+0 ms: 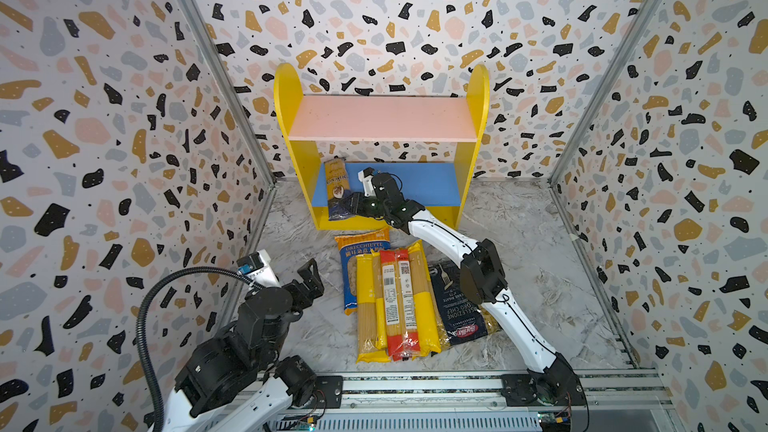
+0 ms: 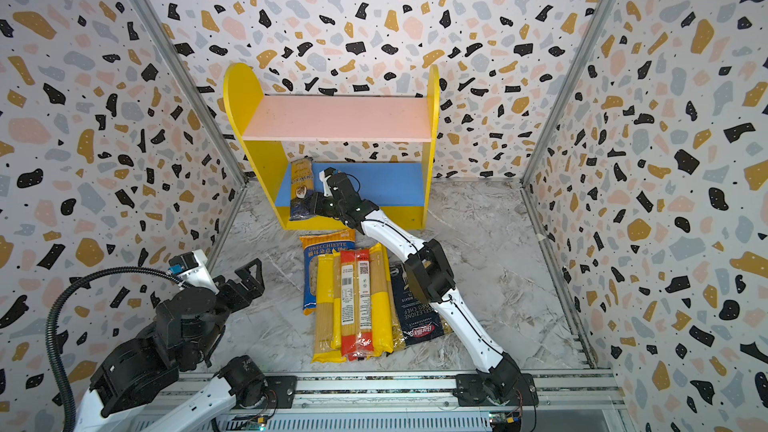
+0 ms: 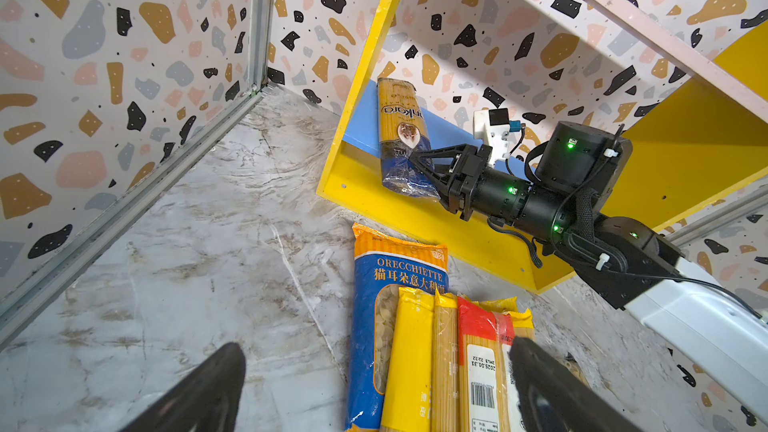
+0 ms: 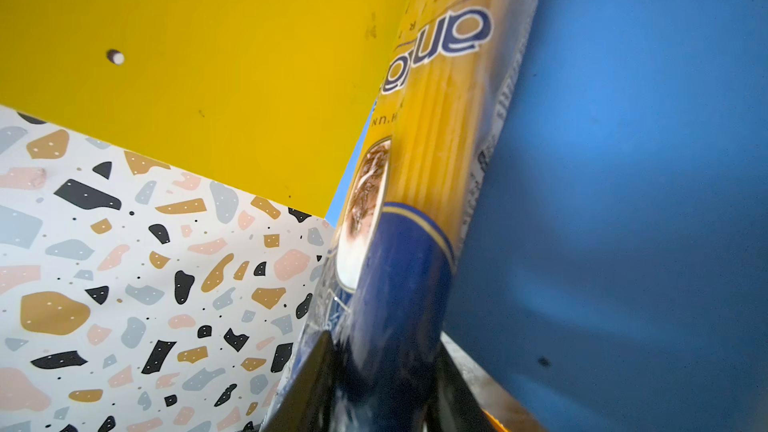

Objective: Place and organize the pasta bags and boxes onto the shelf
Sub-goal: 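Stand the ankara pack upright against the shelf side and adjust it, then open the right gripper and withdraw it back toward the packages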

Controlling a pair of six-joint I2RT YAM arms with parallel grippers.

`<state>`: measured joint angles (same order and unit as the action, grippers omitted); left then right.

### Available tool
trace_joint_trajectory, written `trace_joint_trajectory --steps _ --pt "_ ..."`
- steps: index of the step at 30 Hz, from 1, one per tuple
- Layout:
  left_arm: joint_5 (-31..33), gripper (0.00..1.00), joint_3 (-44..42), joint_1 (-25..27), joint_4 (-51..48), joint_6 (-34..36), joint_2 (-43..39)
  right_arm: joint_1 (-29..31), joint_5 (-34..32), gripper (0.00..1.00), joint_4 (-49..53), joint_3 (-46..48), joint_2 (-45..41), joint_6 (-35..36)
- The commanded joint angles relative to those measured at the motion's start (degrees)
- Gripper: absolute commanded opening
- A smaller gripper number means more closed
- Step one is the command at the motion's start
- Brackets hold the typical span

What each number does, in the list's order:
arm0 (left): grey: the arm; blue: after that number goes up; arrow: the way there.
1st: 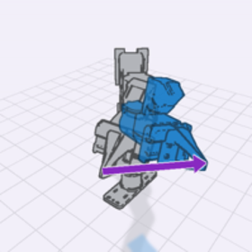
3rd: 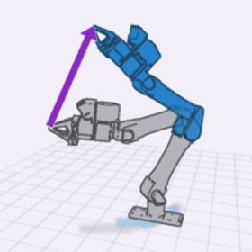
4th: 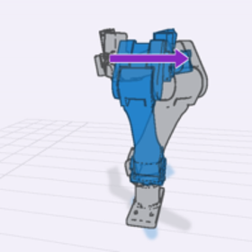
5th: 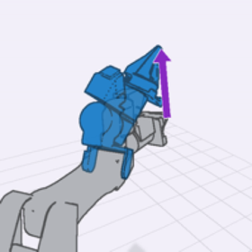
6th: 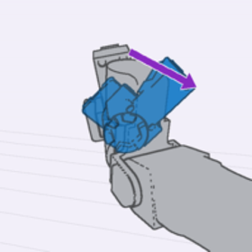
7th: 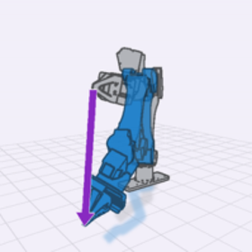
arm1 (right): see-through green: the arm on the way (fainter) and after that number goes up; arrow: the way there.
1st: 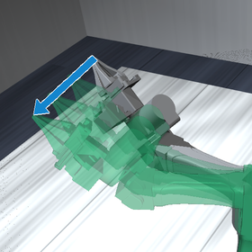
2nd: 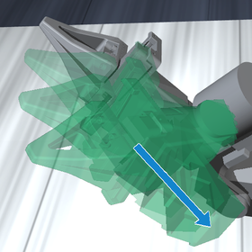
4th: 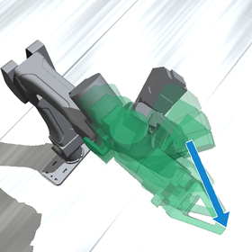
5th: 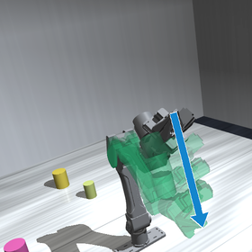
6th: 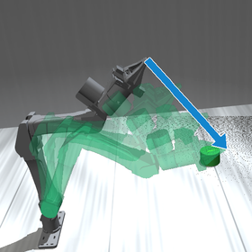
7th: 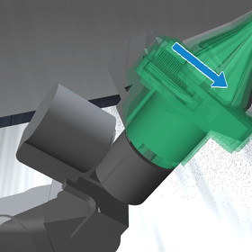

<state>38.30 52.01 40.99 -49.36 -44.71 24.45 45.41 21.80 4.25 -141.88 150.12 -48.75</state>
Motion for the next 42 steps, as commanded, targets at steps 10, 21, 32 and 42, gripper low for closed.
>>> trace_joint_trajectory --steps 10,21,32,42 --pt "1.1 0.99 -1.3 0.2 -1.0 -0.8 -1.7 2.4 -3.2 0.36 -7.8 -2.4 0.3 -4.8" --pt "1.4 0.99 -1.1 0.2 -1.6 -0.7 -2.7 2.2 -4.2 0.40 -10.2 -2.5 1.9 -6.7" --pt "1.3 1.00 -0.8 0.2 -1.2 -0.5 -2.7 1.4 -1.7 0.63 -7.5 2.9 -4.4 -1.9" --pt "-1.4 1.00 -1.6 0.2 2.2 -0.4 -0.5 0.0 -0.9 0.76 -9.4 19.0 -16.9 3.3"
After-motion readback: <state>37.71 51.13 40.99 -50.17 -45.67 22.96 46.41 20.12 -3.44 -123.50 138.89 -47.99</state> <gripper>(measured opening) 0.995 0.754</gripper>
